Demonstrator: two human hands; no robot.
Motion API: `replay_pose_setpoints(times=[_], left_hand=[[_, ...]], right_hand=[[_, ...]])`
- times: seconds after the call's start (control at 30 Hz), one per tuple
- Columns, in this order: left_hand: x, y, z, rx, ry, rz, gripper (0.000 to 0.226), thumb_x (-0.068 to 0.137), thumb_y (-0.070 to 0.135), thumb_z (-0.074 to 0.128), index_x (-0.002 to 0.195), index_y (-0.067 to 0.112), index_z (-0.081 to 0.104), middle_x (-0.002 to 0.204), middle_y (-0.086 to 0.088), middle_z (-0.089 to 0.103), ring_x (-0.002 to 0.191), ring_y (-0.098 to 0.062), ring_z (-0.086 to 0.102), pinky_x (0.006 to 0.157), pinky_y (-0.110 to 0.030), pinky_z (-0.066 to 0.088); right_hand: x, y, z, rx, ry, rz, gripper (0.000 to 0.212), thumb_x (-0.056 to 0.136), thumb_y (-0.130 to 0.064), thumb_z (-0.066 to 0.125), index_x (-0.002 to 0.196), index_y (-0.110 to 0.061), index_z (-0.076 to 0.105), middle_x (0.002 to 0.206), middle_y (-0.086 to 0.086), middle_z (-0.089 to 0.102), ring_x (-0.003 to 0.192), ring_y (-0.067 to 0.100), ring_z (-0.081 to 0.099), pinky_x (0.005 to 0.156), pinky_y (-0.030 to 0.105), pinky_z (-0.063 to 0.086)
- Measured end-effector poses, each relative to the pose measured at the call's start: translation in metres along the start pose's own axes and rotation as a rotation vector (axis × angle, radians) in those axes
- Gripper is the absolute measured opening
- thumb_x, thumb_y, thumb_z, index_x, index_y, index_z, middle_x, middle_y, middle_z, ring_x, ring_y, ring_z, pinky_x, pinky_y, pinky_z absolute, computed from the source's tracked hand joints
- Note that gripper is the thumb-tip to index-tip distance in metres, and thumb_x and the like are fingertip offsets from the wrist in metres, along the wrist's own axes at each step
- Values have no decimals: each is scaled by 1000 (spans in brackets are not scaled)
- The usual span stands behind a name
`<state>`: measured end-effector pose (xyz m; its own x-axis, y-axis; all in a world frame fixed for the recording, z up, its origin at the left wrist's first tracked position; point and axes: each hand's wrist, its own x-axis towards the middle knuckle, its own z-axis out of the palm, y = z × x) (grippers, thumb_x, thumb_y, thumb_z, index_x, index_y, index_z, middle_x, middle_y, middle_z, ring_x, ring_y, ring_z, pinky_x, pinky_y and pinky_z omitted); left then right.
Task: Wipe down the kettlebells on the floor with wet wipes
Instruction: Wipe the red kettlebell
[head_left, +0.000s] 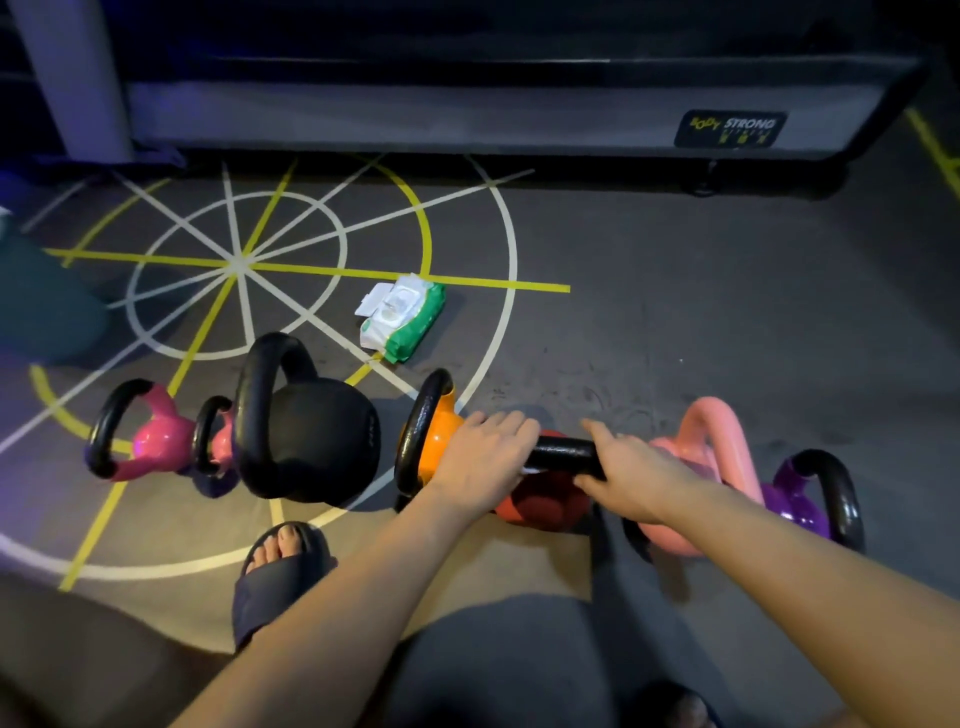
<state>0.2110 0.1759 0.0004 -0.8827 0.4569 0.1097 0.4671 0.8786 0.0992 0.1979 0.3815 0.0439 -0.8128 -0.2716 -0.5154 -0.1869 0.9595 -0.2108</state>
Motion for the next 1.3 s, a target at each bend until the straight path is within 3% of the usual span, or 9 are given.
replay_pose_setpoints(times=[0.17, 0.33, 0.43, 0.53, 0.7, 0.83, 0.9, 1.1, 1.3], left_hand=[[-7, 9, 3, -360, 76, -375, 17, 80, 24, 73, 89, 26, 58, 84, 7, 63, 80, -17, 61, 69, -32, 41], [14, 30, -6, -112, -11, -142, 34, 81, 25, 72, 108, 19, 51, 89, 0, 68, 82, -27, 67, 69, -37, 44], [25, 35, -12, -112, -75, -83, 40, 88, 27, 67, 120, 15, 47, 97, -3, 70, 87, -29, 68, 62, -37, 39], [10, 11, -7, -190, -49, -88, 42, 85, 28, 70, 121, 18, 50, 103, -1, 70, 95, -26, 67, 71, -38, 45], [-27, 1, 23, -647, 135, -456, 25, 85, 17, 73, 105, 26, 60, 100, 11, 67, 94, -12, 64, 80, -28, 49], [-28, 20, 35, -1052, 280, -843, 21, 85, 11, 73, 90, 26, 59, 85, 7, 67, 83, -11, 64, 84, -40, 54], [-24, 19, 37, -1008, 298, -843, 25, 83, 9, 72, 89, 28, 56, 84, 8, 65, 83, -13, 63, 84, -43, 54], [-18, 23, 24, -731, 267, -563, 40, 81, 4, 75, 110, 26, 58, 106, 12, 64, 102, -7, 60, 90, -19, 46], [-32, 10, 49, -1071, 309, -732, 19, 85, 12, 76, 96, 18, 62, 93, 5, 69, 91, -10, 66, 83, -23, 50]], right_hand=[[1, 1, -1, -16, 18, -17, 77, 94, -45, 57, 156, -23, 15, 137, 11, 54, 122, 32, 57, 95, 40, 46], [4, -12, -1, -37, 33, -75, 52, 89, -36, 61, 133, -18, 43, 130, 7, 57, 116, 33, 60, 89, 40, 50], [9, -18, -6, -71, 13, -69, 50, 88, -31, 64, 131, -14, 46, 126, 12, 57, 115, 35, 60, 88, 38, 49], [12, -16, -4, -36, 12, -95, 39, 87, -31, 64, 120, -14, 48, 121, 12, 60, 110, 34, 61, 85, 38, 48], [6, -6, 8, 86, 84, -137, 34, 89, -36, 67, 110, -18, 48, 112, 5, 61, 106, 29, 61, 83, 38, 47], [11, -8, 5, 87, 57, -138, 28, 88, -34, 68, 103, -22, 48, 108, 4, 63, 102, 29, 62, 81, 37, 47], [14, -10, 1, 76, 39, -126, 24, 86, -32, 67, 95, -26, 46, 103, 6, 65, 98, 30, 63, 77, 37, 48], [13, -11, 2, 57, 52, -95, 24, 81, -25, 65, 90, -30, 43, 97, 6, 65, 93, 32, 64, 69, 34, 43], [16, -9, 6, 88, 69, -112, 18, 83, -25, 65, 91, -27, 48, 94, 5, 66, 92, 31, 65, 67, 31, 40]])
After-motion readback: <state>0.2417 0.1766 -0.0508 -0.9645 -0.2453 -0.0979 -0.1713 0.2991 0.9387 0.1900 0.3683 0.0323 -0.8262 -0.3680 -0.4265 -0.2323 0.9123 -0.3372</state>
